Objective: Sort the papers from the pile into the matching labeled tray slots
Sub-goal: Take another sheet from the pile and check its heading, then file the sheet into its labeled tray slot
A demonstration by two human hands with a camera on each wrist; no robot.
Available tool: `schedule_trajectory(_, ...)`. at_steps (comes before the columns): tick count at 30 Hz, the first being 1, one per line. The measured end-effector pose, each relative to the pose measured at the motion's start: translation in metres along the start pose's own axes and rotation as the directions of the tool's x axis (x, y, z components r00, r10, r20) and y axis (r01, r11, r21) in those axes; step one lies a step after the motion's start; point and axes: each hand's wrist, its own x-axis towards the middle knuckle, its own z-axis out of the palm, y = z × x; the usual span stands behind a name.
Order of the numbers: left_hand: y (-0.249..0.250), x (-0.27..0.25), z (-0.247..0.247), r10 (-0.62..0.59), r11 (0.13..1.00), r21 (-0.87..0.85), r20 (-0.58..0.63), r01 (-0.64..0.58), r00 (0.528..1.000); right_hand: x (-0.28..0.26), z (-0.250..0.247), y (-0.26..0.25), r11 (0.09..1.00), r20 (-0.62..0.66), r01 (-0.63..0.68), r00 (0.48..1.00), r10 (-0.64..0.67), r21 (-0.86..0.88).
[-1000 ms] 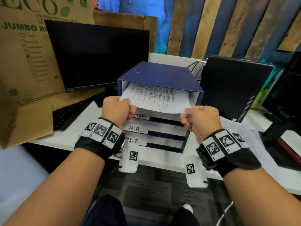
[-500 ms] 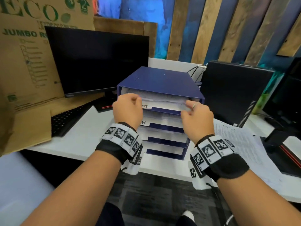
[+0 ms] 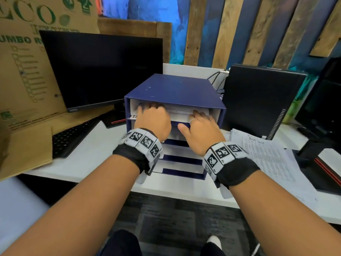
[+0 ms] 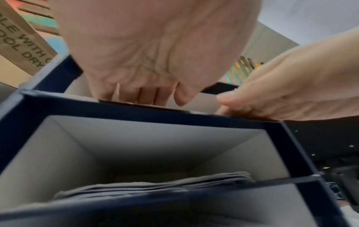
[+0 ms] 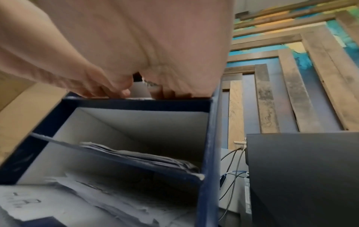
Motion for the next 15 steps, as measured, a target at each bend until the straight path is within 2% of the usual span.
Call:
schedule_trajectory(2, 0.013, -0.014, -0.002, 0.031, 0.992, -0.112, -0.196, -0.054, 0.98, -0.009, -0.003, 0.003, 0.969, -0.085, 0.032, 0.996, -0.011, 0.245)
schedule_trajectory(4, 0.033, -0.03, -0.002, 0.034, 0.964, -0.233, -0.366, -0.127, 0.93, -0.023, -0.007, 0.01, 0.904, -0.208, 0.051, 0.977, 0.043, 0.424)
schedule_trajectory(6, 0.06, -0.04, 0.005, 0.002, 0.907, -0.38, -0.42, -0.179, 0.907, -0.038, -0.008, 0.024, 0.876, -0.311, 0.046, 0.943, 0.121, 0.479)
schedule_trajectory(8, 0.079, -0.047, 0.014, 0.006, 0.873, -0.446, -0.393, -0.197, 0.919, -0.047, -0.005, 0.038, 0.832, -0.319, 0.006, 0.925, 0.205, 0.554)
schedule_trajectory(10, 0.104, -0.054, 0.025, 0.051, 0.853, -0.468, -0.364, -0.23, 0.93, -0.055, 0.002, 0.063, 0.813, -0.247, -0.129, 0.915, 0.318, 0.568)
schedule_trajectory(12, 0.127, -0.06, 0.038, 0.104, 0.837, -0.488, -0.302, -0.248, 0.948, -0.062, 0.013, 0.095, 0.828, -0.149, -0.288, 0.904, 0.401, 0.481)
schedule_trajectory(15, 0.158, -0.064, 0.059, 0.187, 0.806, -0.547, -0.127, -0.226, 0.974, -0.078, 0.032, 0.145, 0.846, 0.026, -0.464, 0.88, 0.475, 0.261)
